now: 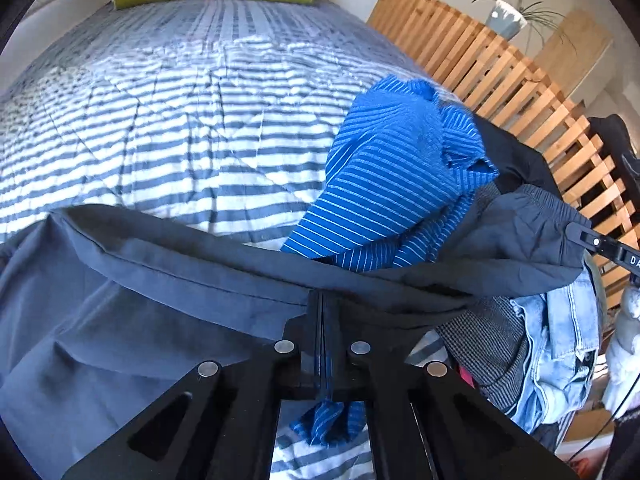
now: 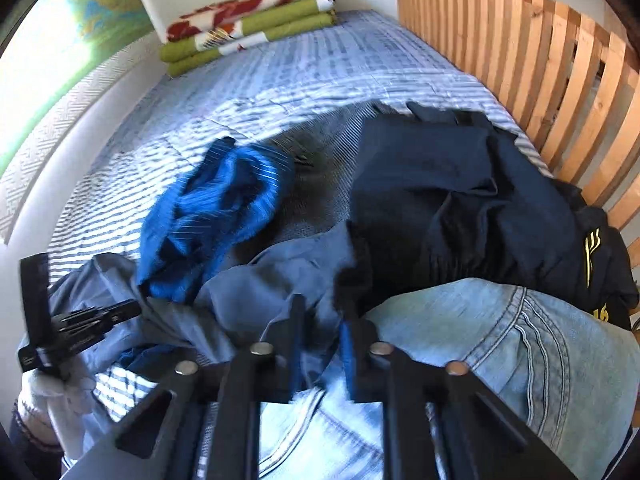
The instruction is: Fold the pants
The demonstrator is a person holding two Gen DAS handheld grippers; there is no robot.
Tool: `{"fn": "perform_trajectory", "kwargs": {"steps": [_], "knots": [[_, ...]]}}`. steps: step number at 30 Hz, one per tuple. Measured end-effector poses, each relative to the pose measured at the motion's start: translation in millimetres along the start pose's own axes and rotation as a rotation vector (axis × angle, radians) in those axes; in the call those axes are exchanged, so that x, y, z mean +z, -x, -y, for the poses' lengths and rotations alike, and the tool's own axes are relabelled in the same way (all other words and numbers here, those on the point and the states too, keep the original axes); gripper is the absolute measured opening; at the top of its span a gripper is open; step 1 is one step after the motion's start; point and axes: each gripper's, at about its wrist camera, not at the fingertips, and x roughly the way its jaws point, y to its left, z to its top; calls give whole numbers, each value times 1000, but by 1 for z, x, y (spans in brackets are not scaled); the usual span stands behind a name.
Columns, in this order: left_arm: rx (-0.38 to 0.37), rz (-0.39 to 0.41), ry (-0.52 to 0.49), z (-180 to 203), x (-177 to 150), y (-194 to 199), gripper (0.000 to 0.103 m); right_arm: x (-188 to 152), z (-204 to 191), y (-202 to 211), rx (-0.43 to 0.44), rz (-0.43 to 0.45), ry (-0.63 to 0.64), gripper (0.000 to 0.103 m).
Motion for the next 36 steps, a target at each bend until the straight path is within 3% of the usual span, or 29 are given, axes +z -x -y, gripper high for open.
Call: {"fn": "perform_trajectory", "kwargs": {"steps": [6,12,15,17,22,23,27,29,33,34,35,36], "knots": [[24,99,-43,-11,-12,70,0,-17,-8,74,79,95,-29,7],[-9,117,-80,-4,-30,110,0,-41,-22,155,163,151,-93,7],[-59,96,-113,4,-44,117,13,-56,-16,181,221,136,-171,7],[-35,85,-156,10,-52,114,24,-60,-14,183,175,139,-182,8],[-18,-11,-213,22,-75,85,47,-51,7,107,-138,10,-138,12],[-8,-23,-232,25,-80,79,47,-51,18,92,-181,-9,-163,16],[77,-41,-429,51,-107,63,47,-60,44,80,-81,-25,-228,23],[131,-40,-558,68,-120,51,47,-66,46,82,-77,-28,-202,31],[179,-52,-687,87,-131,17,47,-69,54,87,-28,-28,-202,37],[209,-67,-719,90,-133,5,35,-69,54,86,-16,-34,-207,38],[237,-90,-737,91,-134,-4,2,-68,54,84,-12,-43,-207,39],[255,-111,-739,91,-135,-11,2,-70,53,82,-16,-57,-203,39]]}}
